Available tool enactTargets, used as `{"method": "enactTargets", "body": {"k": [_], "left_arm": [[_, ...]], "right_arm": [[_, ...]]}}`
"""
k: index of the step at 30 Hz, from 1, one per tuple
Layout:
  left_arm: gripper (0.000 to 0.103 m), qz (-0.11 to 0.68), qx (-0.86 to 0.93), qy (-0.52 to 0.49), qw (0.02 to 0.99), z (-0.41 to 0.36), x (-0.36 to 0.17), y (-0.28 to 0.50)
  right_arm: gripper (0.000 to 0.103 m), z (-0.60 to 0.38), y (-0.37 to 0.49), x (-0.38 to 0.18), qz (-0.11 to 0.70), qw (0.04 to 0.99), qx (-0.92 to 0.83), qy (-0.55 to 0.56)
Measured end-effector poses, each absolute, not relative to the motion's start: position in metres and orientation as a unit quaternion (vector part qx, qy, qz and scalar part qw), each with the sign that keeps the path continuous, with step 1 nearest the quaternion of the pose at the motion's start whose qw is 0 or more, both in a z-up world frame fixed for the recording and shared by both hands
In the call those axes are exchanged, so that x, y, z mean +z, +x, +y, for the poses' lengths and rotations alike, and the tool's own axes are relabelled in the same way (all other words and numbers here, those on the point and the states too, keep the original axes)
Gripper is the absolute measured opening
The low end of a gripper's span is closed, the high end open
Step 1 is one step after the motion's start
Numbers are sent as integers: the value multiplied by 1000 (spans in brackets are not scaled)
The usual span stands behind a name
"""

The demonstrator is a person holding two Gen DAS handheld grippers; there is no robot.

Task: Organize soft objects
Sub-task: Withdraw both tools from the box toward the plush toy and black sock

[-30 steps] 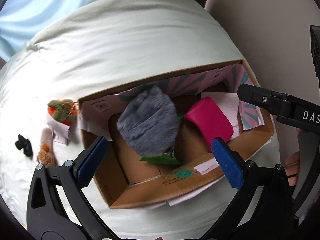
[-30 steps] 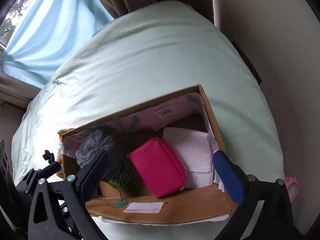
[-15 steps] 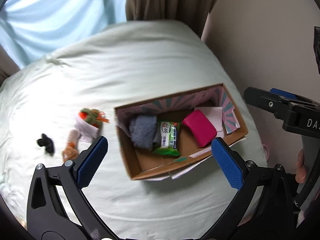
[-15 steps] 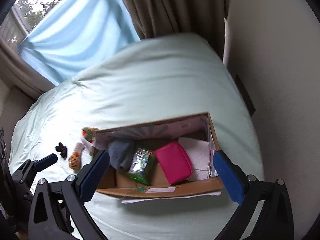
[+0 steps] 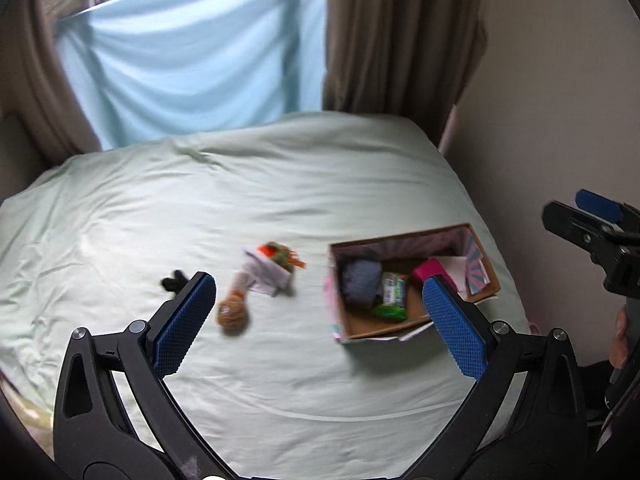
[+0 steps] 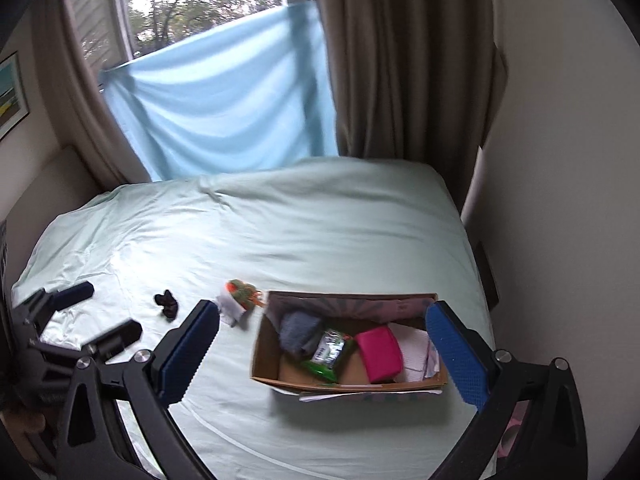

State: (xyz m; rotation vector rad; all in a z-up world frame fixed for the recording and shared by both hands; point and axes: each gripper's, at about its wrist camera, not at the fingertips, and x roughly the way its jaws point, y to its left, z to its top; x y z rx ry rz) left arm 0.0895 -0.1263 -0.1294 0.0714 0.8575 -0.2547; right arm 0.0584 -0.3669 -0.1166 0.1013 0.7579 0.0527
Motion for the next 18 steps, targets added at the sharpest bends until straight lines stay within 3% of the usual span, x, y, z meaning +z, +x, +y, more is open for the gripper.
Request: {"method": "enactTargets", "body": {"k": [18], "left_arm": [[103, 394, -92, 7, 914, 68, -120, 75]], "right_arm": [[103, -209, 33, -104, 332, 941, 12, 63]]}}
